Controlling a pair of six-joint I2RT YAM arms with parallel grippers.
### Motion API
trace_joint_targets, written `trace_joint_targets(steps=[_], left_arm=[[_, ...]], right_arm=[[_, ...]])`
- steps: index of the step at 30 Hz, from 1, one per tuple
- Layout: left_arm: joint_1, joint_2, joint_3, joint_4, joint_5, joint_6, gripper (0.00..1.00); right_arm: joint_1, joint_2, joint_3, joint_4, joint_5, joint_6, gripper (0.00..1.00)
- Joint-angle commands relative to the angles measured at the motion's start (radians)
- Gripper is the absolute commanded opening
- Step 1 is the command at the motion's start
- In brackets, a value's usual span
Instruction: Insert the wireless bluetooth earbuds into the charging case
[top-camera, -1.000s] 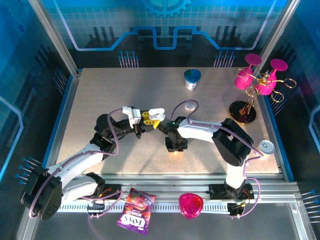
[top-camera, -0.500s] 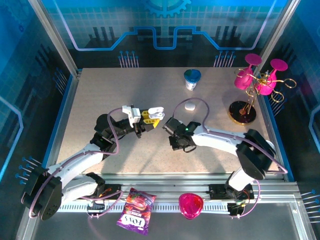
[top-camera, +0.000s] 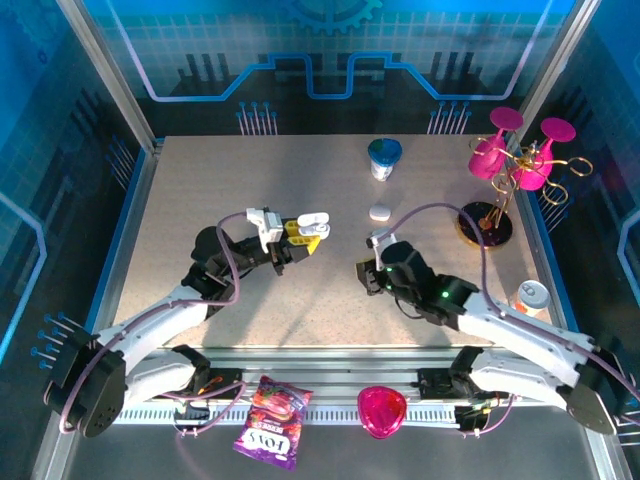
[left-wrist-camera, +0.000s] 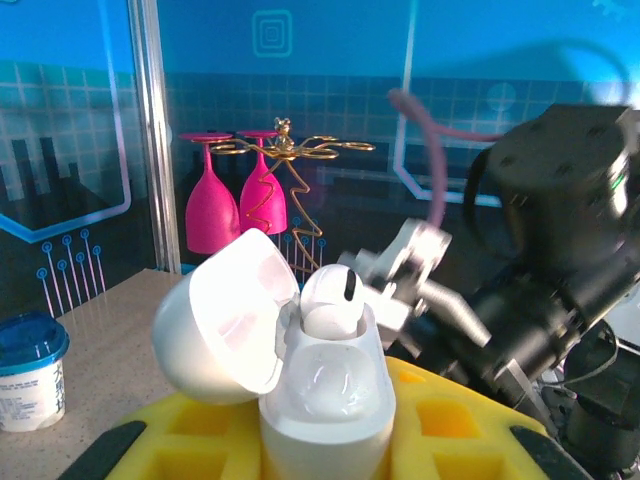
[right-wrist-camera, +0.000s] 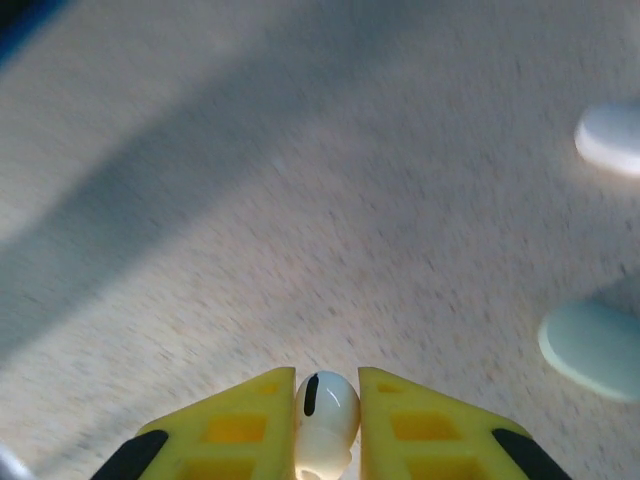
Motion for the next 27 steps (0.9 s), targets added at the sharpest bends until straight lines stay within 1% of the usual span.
trace_joint_targets(steps=[1,6,12,20,27], left_arm=[[-0.028,0.02,0.034,0.024,-0.033,-0.022,0.16],[-0.066,0.063,0.041,0.05,-0.064,-0.035,0.16],[-0.088,0.088,0.041,0.07,-0.098,-0.071,0.16],[-0.113,0.109,0.027,0.072,-0.11,-0.091,0.16],[-0.116,0.121,0.032,0.076,-0.107,-0.108,0.16]], right_arm=[[-0.019,-0.087,-0.002,0.126,-0.076,-0.096,0.17],[-0.02,-0.156,0.035,0.147,-0.156,-0.159,0.17],[-0.019,-0.165,0.08,0.19,-0.209,-0.203,0.17],[-0.004,-0.106,0.144,0.259,-0.26,-0.289,0.17],[0.012,-0.036,0.202,0.289,-0.269,-0.37,0.17]])
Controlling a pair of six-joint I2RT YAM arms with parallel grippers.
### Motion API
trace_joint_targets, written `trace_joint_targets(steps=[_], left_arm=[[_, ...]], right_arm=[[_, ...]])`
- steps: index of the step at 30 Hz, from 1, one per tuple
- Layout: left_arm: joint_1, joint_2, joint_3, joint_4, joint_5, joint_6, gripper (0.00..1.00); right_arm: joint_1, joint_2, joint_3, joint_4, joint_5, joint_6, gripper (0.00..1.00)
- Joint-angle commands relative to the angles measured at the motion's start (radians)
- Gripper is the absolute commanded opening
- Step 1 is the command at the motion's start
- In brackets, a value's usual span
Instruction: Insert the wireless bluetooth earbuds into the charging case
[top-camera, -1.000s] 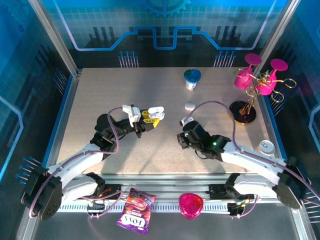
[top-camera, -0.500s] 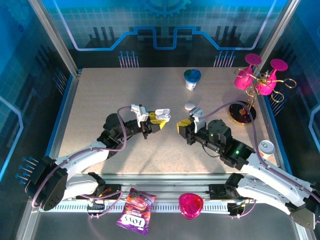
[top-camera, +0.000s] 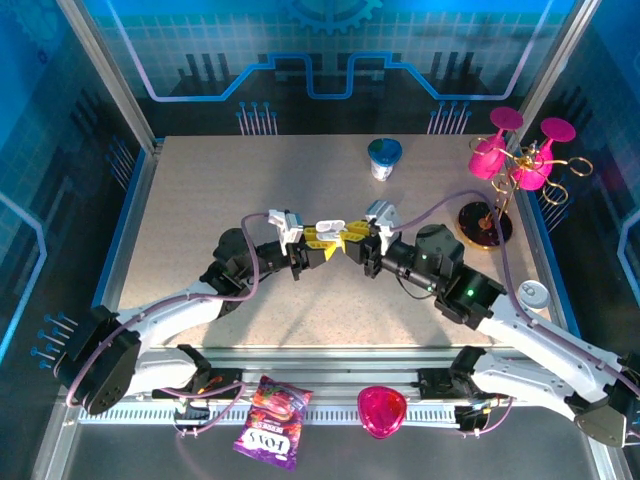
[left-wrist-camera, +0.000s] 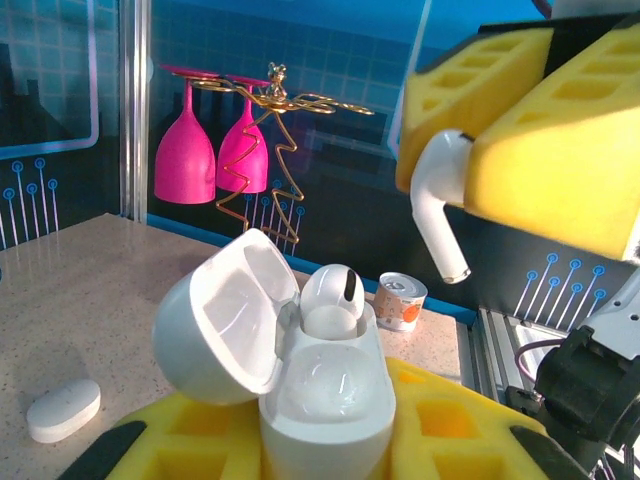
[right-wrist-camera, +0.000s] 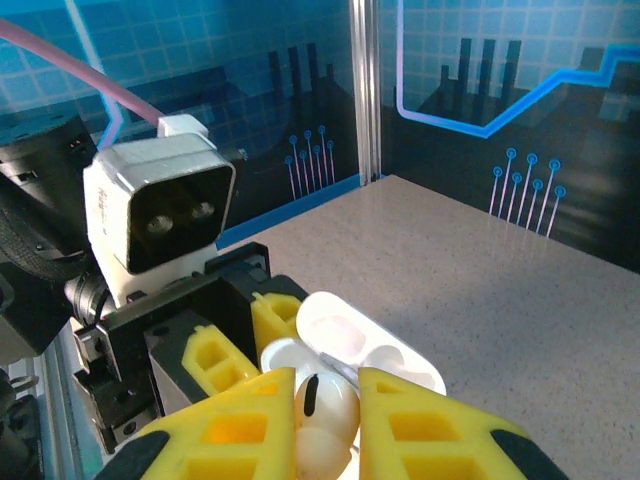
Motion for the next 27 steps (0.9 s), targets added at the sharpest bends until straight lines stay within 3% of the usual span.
trace_joint_targets(steps=[1,27], left_arm=[[-0.007,0.006,0.026,0.045,-0.009,-0.023,0.16],[-0.008,0.001,0.042,0.043,0.014,-0.086,0.16]], right_arm=[[0.013,0.024,0.041,0.057,-0.019,-0.069,0.17],[0.019,0.189,0.113,0.099,-0.065,-0.144,0.17]])
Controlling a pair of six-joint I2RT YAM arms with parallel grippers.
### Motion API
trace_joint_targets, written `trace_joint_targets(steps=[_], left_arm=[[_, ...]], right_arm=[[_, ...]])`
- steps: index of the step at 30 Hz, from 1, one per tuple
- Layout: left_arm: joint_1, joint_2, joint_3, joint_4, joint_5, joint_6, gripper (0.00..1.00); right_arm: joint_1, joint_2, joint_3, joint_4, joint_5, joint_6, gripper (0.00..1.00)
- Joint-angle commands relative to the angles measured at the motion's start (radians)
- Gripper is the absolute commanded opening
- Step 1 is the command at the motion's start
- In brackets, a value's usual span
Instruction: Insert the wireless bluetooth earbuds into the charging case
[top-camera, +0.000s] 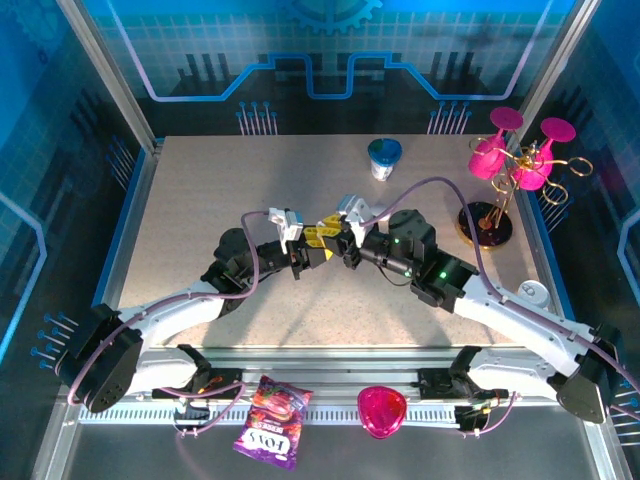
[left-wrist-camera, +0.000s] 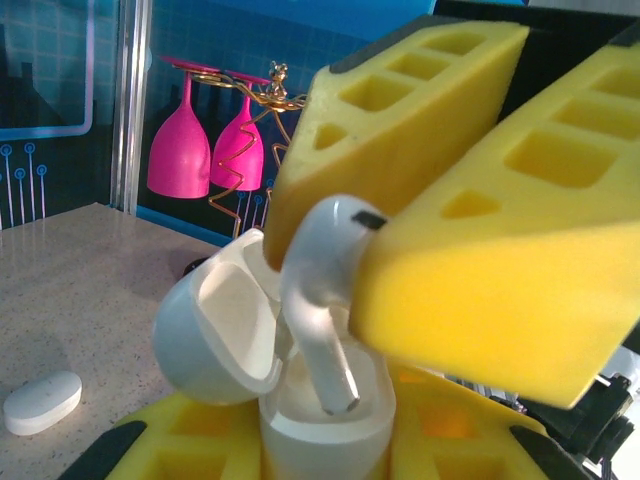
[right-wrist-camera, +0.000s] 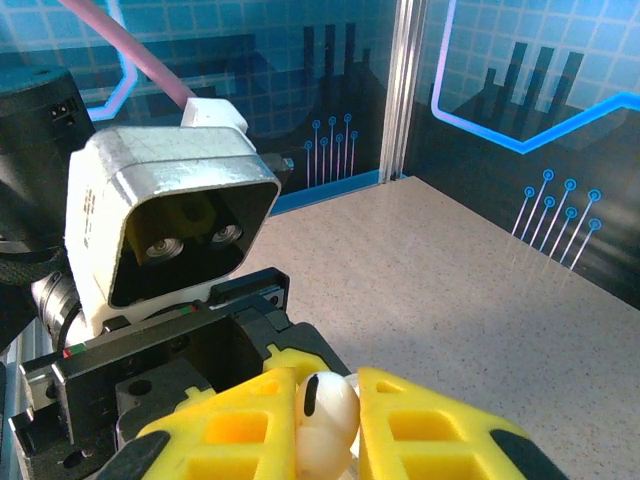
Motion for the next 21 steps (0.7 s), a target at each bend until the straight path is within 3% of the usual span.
trace_joint_targets(steps=[1,11,21], left_arm=[[-0.008,-0.009,0.04,0.029,0.011,-0.025,0.16],[-0.007,-0.002,0.055,0.022,0.008,-0.028,0.16],[-0.007,0.007,0.054,0.025,0.01,-0.025,0.16]], right_arm=[[0.012,0.007,0.033,0.037,-0.011,-0.019,0.17],[0.011,0.005,0.025,0.02,-0.037,-0.014,0.17],[0.012,-0.038,0.027,0.01,-0.021,0.0,0.3]])
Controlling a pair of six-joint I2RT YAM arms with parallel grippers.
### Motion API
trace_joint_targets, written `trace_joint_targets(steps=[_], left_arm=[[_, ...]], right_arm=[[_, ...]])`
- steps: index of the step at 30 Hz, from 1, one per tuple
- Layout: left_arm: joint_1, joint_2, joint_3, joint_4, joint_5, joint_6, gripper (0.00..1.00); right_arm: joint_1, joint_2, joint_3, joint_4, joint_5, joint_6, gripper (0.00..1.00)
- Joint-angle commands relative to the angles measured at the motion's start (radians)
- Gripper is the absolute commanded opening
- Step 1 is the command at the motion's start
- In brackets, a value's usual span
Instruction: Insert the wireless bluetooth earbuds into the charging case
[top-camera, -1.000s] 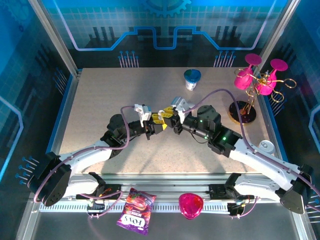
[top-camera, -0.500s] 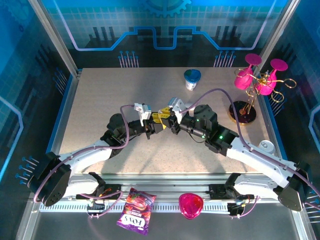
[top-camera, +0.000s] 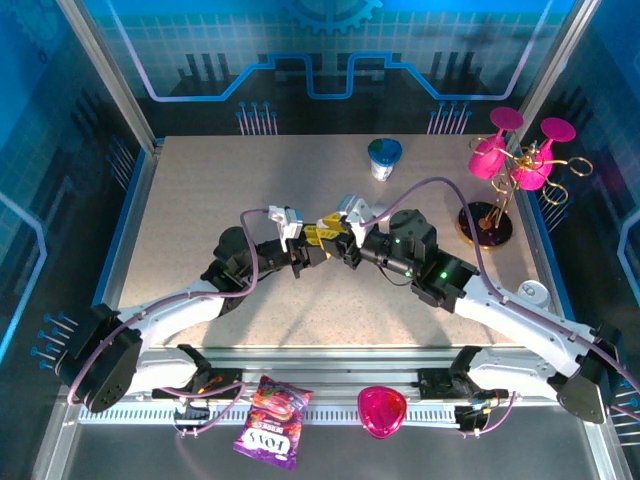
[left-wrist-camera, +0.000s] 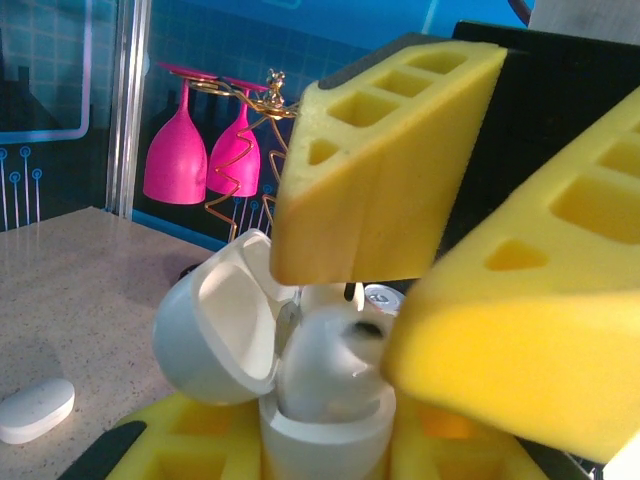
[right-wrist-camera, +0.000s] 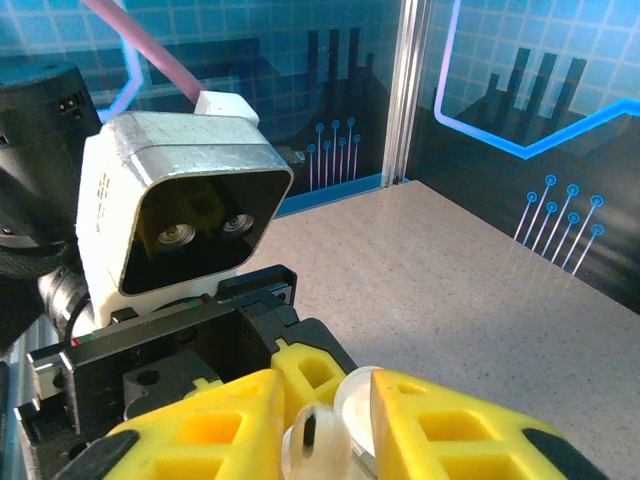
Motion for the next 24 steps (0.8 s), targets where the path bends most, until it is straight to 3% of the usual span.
trace_joint_targets(steps=[1,6,18,24], left_arm=[[-0.007,0.005,0.04,0.025,0.007,-0.007,0.16],[-0.007,0.005,0.04,0.024,0.008,-0.005,0.16],[-0.008,0.019,0.022,0.049,0.008,0.029,0.16],[-0.008,0.012,0.009,0.061,0.013,0.061,0.16]], right_arm=[[0.011,-0.03,0.029,0.008,-0.012,0.002,0.31],[0.012,-0.037,0.04,0.007,0.004,0.019,0.36],[0.006,-0.111,0.059,0.013,0.05,0.105,0.7],[-0.02,-0.106,0.089,-0.118,0.121,0.132,0.94]])
